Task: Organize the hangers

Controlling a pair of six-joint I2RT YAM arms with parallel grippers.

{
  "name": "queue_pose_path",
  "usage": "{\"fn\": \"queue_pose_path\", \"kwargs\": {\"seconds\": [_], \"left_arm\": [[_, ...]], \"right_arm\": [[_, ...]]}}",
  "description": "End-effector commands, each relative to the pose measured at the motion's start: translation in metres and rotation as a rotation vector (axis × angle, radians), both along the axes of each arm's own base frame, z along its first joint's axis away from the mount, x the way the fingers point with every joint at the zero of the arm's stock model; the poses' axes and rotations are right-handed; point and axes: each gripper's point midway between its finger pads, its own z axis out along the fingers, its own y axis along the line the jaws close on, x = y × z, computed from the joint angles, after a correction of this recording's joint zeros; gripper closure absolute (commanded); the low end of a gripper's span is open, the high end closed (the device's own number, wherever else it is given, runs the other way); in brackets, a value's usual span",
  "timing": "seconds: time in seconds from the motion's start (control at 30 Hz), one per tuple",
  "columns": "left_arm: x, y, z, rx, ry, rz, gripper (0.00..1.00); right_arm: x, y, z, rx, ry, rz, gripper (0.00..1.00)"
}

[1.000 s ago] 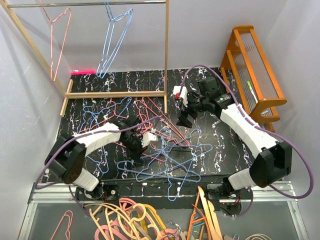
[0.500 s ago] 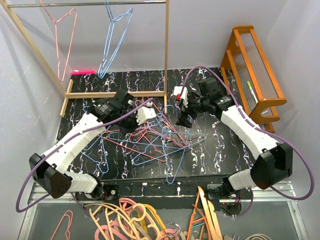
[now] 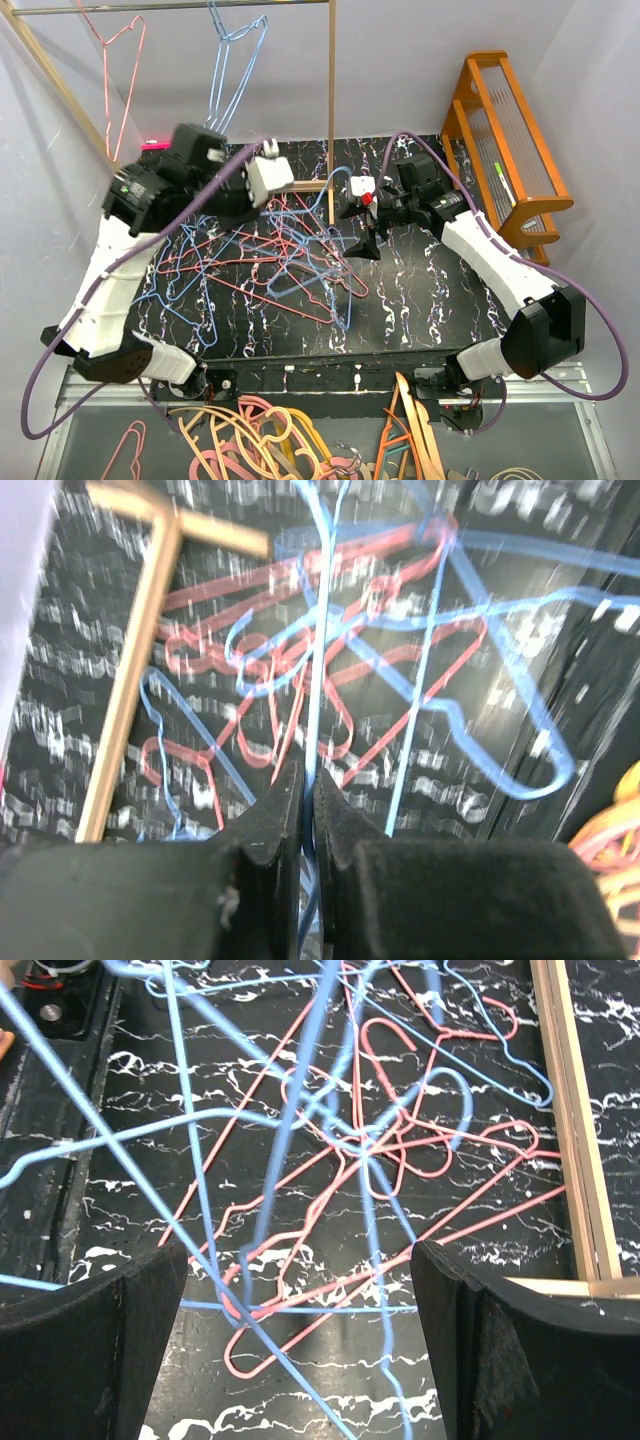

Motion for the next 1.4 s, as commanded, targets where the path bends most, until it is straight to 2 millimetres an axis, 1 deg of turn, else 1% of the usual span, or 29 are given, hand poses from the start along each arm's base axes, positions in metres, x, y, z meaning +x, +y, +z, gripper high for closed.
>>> {"fn": "queue_pose_path", "kwargs": {"seconds": [0.0, 0.03, 0.07, 0.1, 0.13, 0.2, 0.27, 0.33, 0.4, 0.53, 0.67, 0.73, 0.77, 0.8, 0.83, 0.87, 0.9, 0.93, 0.97, 1.0, 1.03, 1.1, 1.13, 1.17, 1.2, 1.23, 1.27, 1.3, 1.37], "left_arm": [[-0.025, -0.029, 0.045, -0.287, 0.209, -0.048, 1.00], [-0.031, -0.027, 0.029, -0.299, 0.280, -0.035, 1.00], [-0.037, -0.025, 0.019, -0.323, 0.314, -0.020, 1.00], [-0.042, -0.025, 0.019, -0.375, 0.309, -0.012, 1.00], [-0.040, -0.025, 0.027, -0.435, 0.294, 0.007, 1.00], [-0.021, -0.018, 0.042, -0.505, 0.272, 0.066, 1.00], [-0.004, -0.013, 0.051, -0.488, 0.203, 0.066, 1.00], [0.004, -0.012, 0.065, -0.495, 0.128, 0.056, 1.00], [0.004, -0.012, 0.070, -0.505, 0.096, 0.046, 1.00], [-0.005, -0.011, 0.069, -0.511, 0.096, 0.039, 1.00], [-0.010, -0.006, 0.069, -0.496, 0.077, 0.047, 1.00], [-0.016, -0.002, 0.066, -0.474, 0.076, 0.042, 1.00], [-0.022, 0.001, 0.061, -0.457, 0.090, 0.040, 1.00], [-0.032, 0.006, 0.050, -0.427, 0.116, 0.034, 1.00], [-0.047, 0.012, 0.036, -0.392, 0.147, 0.026, 1.00], [-0.066, 0.019, 0.017, -0.356, 0.192, 0.015, 1.00], [-0.090, 0.025, 0.002, -0.327, 0.221, -0.040, 1.00], [-0.113, 0.030, -0.012, -0.320, 0.259, -0.058, 1.00], [-0.121, 0.033, -0.011, -0.336, 0.236, -0.047, 1.00], [-0.120, 0.033, -0.002, -0.365, 0.205, -0.012, 1.00], [-0.108, 0.030, 0.009, -0.392, 0.179, 0.024, 1.00], [-0.092, 0.020, 0.026, -0.432, 0.189, 0.028, 1.00], [-0.069, 0.020, 0.038, -0.480, 0.166, 0.134, 1.00], [-0.060, 0.021, 0.042, -0.498, 0.145, 0.168, 1.00], [-0.067, 0.017, 0.041, -0.496, 0.132, 0.072, 1.00], [-0.082, 0.015, 0.030, -0.469, 0.160, -0.029, 1.00], [-0.097, 0.017, 0.017, -0.436, 0.199, -0.090, 1.00], [-0.105, 0.022, 0.003, -0.393, 0.214, -0.110, 1.00], [-0.116, 0.036, -0.016, -0.305, 0.120, -0.168, 1.00]], "right_arm": [[-0.012, 0.004, 0.018, 0.070, -0.054, 0.079, 0.02], [-0.013, 0.002, 0.015, 0.063, -0.064, 0.076, 0.02], [-0.015, 0.001, 0.013, 0.058, -0.068, 0.071, 0.02], [-0.017, 0.000, 0.013, 0.055, -0.062, 0.066, 0.02], [-0.019, -0.002, 0.012, 0.050, -0.056, 0.061, 0.02], [-0.024, -0.005, 0.011, 0.042, -0.042, 0.057, 0.02], [-0.026, -0.007, 0.010, 0.039, -0.033, 0.039, 0.02], [-0.025, -0.008, 0.012, 0.042, -0.045, 0.019, 0.03], [-0.021, -0.008, 0.014, 0.041, -0.051, 0.000, 0.04], [-0.015, -0.007, 0.014, 0.035, -0.048, -0.016, 0.04], [-0.015, -0.006, 0.011, 0.032, -0.032, -0.003, 0.05], [-0.012, -0.007, 0.009, 0.017, -0.040, -0.016, 0.04], [-0.006, -0.009, 0.010, 0.008, -0.053, -0.042, 0.04], [0.001, -0.012, 0.011, 0.001, -0.063, -0.071, 0.04], [0.008, -0.015, 0.013, 0.003, -0.072, -0.099, 0.05], [0.015, -0.018, 0.016, 0.013, -0.071, -0.130, 0.05], [0.021, -0.021, 0.020, 0.027, -0.065, -0.153, 0.05], [0.025, -0.024, 0.022, 0.035, -0.057, -0.168, 0.05], [0.027, -0.026, 0.021, 0.037, -0.048, -0.172, 0.05], [0.026, -0.026, 0.020, 0.041, -0.043, -0.170, 0.05], [0.026, -0.026, 0.019, 0.041, -0.040, -0.168, 0.05], [0.023, -0.026, 0.017, 0.045, -0.025, -0.157, 0.05], [0.022, -0.025, 0.016, 0.046, -0.021, -0.148, 0.05], [0.021, -0.025, 0.016, 0.047, -0.017, -0.143, 0.05], [0.022, -0.024, 0.015, 0.046, -0.014, -0.144, 0.05], [0.022, -0.025, 0.014, 0.042, -0.014, -0.143, 0.05], [0.023, -0.026, 0.013, 0.035, -0.025, -0.141, 0.05], [0.024, -0.027, 0.009, 0.022, -0.039, -0.138, 0.05], [0.025, -0.029, 0.003, 0.001, -0.054, -0.139, 0.05]]}}
